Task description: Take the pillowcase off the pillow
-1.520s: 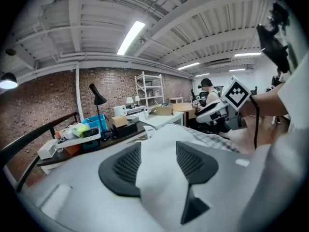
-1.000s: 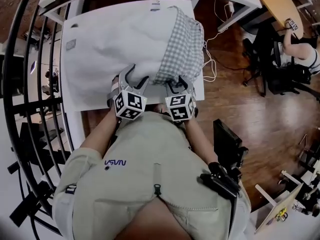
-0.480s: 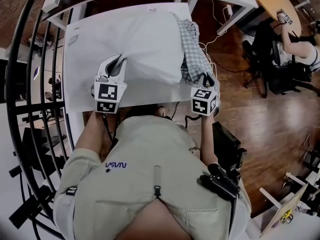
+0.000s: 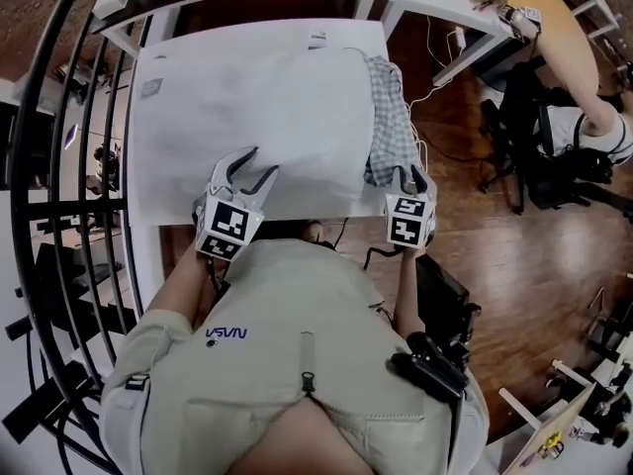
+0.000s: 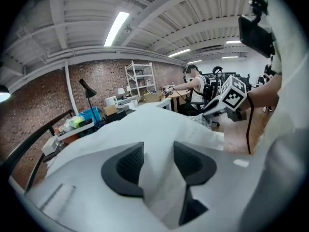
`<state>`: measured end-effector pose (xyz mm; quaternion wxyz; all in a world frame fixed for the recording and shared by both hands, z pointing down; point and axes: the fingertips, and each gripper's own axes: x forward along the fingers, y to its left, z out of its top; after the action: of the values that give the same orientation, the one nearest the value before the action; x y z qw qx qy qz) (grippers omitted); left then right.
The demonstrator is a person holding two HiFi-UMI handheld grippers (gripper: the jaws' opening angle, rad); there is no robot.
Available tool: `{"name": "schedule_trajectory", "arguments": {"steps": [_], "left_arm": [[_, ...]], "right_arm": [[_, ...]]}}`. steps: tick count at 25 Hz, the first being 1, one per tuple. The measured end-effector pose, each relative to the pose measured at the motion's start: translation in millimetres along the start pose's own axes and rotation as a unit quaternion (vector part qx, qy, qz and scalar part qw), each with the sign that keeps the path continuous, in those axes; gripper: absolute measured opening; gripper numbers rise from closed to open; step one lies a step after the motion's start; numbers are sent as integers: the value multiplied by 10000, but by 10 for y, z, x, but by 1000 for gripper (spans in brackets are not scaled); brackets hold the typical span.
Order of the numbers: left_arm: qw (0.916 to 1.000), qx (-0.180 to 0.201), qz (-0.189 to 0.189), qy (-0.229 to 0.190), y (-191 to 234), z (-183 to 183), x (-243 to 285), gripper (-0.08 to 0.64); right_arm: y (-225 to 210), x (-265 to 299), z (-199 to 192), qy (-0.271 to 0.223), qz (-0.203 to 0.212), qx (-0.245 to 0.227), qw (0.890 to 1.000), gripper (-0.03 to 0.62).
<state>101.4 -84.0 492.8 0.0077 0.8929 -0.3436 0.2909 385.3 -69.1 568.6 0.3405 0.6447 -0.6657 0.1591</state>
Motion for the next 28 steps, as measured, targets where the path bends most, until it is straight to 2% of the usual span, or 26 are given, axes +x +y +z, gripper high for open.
{"name": "schedule_trajectory", "arguments": {"steps": [3, 5, 7, 10, 12, 14, 15, 16, 17, 18, 20, 23, 26, 28], "left_arm": [[9982, -8, 357, -486, 284, 304, -154, 199], [9971, 0, 545, -538, 551, 395, -80, 201], [9972, 115, 584, -455, 776, 471, 103, 236], [9988, 152, 375, -276, 941, 536, 486, 301], [9999, 135, 14, -35, 872, 470, 771, 373], [9985, 166, -404, 337, 709, 265, 995, 365], [9971, 201, -556, 485, 637, 150, 1049, 317], [9961, 253, -640, 554, 589, 65, 1060, 253], [9959, 314, -655, 541, 565, 20, 1036, 193], [9963, 367, -622, 472, 559, 10, 993, 144], [9974, 392, -526, 310, 560, 19, 902, 104], [9982, 353, -428, 230, 535, -33, 870, 104], [9986, 335, -393, 142, 529, -32, 934, 137], [9988, 298, -389, 42, 549, 42, 957, 184]], "right_arm": [[-72, -49, 513, -587, 39, -24, 9983, 112], [-16, 92, 822, -756, 212, -259, 9966, 112], [27, 308, 1115, -846, 349, -480, 9946, 124], [41, 735, 1506, -794, 506, -587, 9938, 137], [65, 1063, 1638, -554, 644, -587, 9947, 150], [110, 1379, 1634, -208, 773, -720, 9942, 158], [139, 1503, 1600, -26, 831, -831, 9931, 158], [156, 1595, 1571, 110, 868, -937, 9917, 124], [138, 1666, 1555, 183, 848, -990, 9913, 30], [66, 1730, 1543, 223, 741, -934, 9926, 11], [-215, 1858, 1465, 393, 320, -518, 9974, 9], [-549, 2021, 1218, 902, -138, -74, 9958, 9], [-568, 2134, 965, 1095, 29, 172, 9938, 11], [-548, 2076, 945, 906, 170, 430, 9948, 58]]}}
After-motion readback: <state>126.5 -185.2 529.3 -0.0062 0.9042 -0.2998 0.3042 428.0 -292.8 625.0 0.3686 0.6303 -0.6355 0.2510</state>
